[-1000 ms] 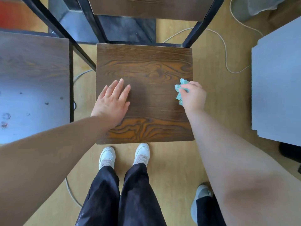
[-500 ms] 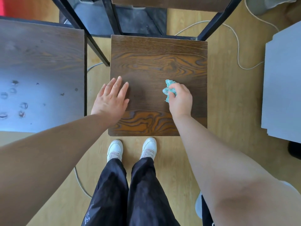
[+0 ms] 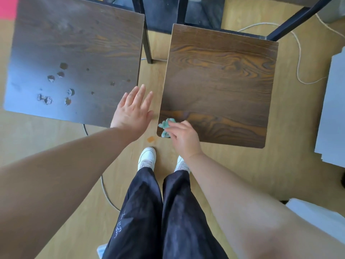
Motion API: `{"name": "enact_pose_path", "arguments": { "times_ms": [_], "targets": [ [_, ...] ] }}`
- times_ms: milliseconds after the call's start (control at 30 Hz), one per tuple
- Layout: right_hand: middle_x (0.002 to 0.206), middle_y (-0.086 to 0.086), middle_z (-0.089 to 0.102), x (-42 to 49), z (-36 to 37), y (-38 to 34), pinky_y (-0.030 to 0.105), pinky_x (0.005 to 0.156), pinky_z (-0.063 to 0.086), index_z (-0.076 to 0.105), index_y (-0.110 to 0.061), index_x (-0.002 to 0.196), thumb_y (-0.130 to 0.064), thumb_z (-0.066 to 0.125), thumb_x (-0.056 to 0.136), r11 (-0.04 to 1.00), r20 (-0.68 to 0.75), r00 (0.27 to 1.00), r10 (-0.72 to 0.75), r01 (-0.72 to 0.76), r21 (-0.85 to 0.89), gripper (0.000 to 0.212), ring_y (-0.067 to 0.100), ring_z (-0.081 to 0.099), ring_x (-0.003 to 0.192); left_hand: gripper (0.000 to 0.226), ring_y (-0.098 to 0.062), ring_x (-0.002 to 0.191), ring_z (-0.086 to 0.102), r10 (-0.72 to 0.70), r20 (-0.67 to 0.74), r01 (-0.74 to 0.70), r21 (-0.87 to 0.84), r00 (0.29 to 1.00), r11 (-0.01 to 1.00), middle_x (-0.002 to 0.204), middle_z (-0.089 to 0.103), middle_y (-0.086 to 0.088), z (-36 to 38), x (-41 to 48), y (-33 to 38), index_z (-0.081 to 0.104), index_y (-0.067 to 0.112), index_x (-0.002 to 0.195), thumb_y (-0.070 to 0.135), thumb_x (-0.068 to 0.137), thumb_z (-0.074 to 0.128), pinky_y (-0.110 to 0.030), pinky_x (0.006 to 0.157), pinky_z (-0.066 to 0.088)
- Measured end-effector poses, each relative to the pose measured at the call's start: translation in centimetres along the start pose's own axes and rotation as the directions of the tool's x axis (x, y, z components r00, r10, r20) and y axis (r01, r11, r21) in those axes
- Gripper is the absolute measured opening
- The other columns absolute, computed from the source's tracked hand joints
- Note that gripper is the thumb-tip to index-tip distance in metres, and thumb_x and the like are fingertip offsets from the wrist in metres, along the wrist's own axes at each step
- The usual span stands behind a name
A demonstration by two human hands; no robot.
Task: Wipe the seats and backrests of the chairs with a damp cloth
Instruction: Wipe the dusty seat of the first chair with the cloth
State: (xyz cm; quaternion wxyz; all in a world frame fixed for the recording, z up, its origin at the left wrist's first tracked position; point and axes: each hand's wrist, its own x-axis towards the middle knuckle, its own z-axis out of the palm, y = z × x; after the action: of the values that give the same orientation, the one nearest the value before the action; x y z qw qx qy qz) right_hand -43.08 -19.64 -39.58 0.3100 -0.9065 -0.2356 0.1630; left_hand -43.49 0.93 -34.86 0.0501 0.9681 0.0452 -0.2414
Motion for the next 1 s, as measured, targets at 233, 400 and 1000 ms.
{"name": "enact_pose_path", "arguments": {
  "times_ms": [233, 400, 1000],
  "targets": [
    [0.103, 0.003, 0.075, -2.7, 2.8, -3.4, 0.033, 0.063, 0.059, 0.079, -0.012, 0.084, 0.003, 0.082, 0.069, 0.993, 0.086, 0.991, -0.100, 0.105, -0.053, 0.021, 0.030, 0.061, 0.071, 0.060, -0.027, 0.153, 0.000, 0.009, -0.008, -0.009, -0.001, 1.000, 1.000, 0.167, 0.002, -0.009, 0.8, -1.9, -0.8, 0.007, 0.019, 0.159, 0.042, 0.105, 0.018, -0.045, 0.125, 0.006],
    [0.112, 0.006, 0.072, -2.0, 0.2, -2.5, 0.030, 0.081, 0.052, 0.078, -0.011, 0.098, -0.002, 0.073, 0.081, 1.000, -0.097, 0.995, -0.017, 0.017, 0.001, 0.020, 0.031, 0.060, 0.082, 0.060, -0.026, 0.153, -0.003, 0.027, -0.008, -0.027, -0.010, 1.000, 1.000, 0.167, -0.002, -0.008, 0.4, -2.2, -0.2, 0.005, 0.020, 0.160, 0.042, 0.105, 0.017, -0.044, 0.125, 0.004],
    [0.133, 0.002, 0.062, 9.4, -18.7, 15.4, 0.017, 0.094, 0.042, 0.073, -0.014, 0.117, -0.004, 0.056, 0.092, 0.789, -0.406, 0.692, 0.597, -0.598, 0.141, 0.031, 0.021, 0.058, 0.120, 0.059, -0.027, 0.153, 0.002, 0.088, -0.031, -0.088, 0.008, 0.996, 0.996, 0.167, 0.004, -0.009, -2.9, 5.5, 8.6, 0.012, 0.018, 0.159, 0.038, 0.105, 0.027, -0.044, 0.124, 0.007]
  ]
}}
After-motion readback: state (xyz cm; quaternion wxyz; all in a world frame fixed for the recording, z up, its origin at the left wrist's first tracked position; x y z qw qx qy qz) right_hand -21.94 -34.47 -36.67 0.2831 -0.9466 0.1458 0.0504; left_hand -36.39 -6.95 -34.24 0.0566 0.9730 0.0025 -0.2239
